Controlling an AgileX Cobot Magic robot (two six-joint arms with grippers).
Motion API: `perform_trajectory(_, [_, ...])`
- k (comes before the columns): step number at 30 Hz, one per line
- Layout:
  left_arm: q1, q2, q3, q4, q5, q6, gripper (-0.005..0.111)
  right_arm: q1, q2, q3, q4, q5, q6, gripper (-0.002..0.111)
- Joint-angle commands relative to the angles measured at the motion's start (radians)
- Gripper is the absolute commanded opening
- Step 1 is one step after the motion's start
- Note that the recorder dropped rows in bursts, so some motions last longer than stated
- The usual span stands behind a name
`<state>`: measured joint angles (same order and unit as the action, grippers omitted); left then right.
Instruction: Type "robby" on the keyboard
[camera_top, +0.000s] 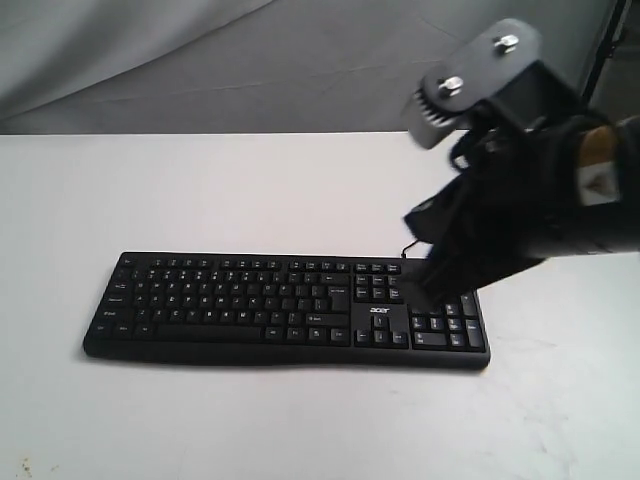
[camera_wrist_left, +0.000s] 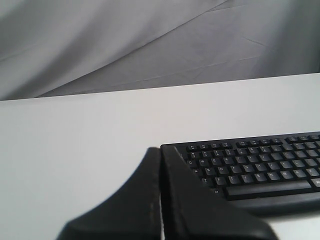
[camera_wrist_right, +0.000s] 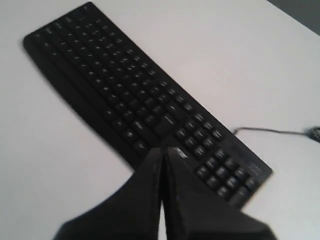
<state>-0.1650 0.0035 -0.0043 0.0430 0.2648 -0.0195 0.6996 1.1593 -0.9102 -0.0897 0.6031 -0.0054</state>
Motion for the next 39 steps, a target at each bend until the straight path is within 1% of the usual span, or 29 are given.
perform_trajectory(1, [-0.006, -0.003, 0.004, 0.005, -0.007, -0.003, 0.0, -0.114, -0.175, 0.022, -0.102, 0.098, 0.103, 0.0])
perform_trajectory(3, [-0.006, -0.003, 0.004, 0.005, -0.007, -0.003, 0.0, -0.19, -0.255, 0.065, -0.105, 0.04, 0.103, 0.0])
perform_trajectory(6, [-0.006, -0.003, 0.004, 0.005, -0.007, -0.003, 0.0, -0.322, -0.383, 0.181, -0.086, -0.095, 0.103, 0.0])
perform_trajectory(10, [-0.006, -0.003, 0.004, 0.005, -0.007, -0.003, 0.0, -0.473, -0.572, 0.395, -0.001, -0.261, 0.103, 0.0])
perform_trajectory(12, [-0.006, -0.003, 0.004, 0.005, -0.007, -0.003, 0.0, -0.519, -0.644, 0.493, 0.039, -0.323, 0.103, 0.0])
perform_trajectory(15, [-0.006, -0.003, 0.004, 0.005, -0.007, -0.003, 0.0, -0.582, -0.734, 0.661, 0.096, -0.49, 0.103, 0.0])
perform_trajectory(18, [-0.006, -0.003, 0.004, 0.005, -0.007, -0.003, 0.0, -0.599, -0.762, 0.783, 0.1, -0.676, 0.103, 0.0])
perform_trajectory(20, [-0.006, -0.003, 0.004, 0.005, -0.007, -0.003, 0.0, -0.599, -0.758, 0.83, 0.102, -0.728, 0.103, 0.0])
perform_trajectory(30, [-0.006, -0.003, 0.004, 0.005, -0.007, -0.003, 0.0, -0.599, -0.763, 0.858, 0.127, -0.708, 0.103, 0.0])
perform_trajectory(33, [-0.006, -0.003, 0.004, 0.005, -0.007, -0.003, 0.0, -0.604, -0.818, 0.887, 0.127, -0.646, 0.103, 0.0])
perform_trajectory(39, [-0.006, -0.003, 0.004, 0.005, -0.007, -0.003, 0.0, -0.682, -0.996, 0.91, 0.111, -0.502, 0.099, 0.0])
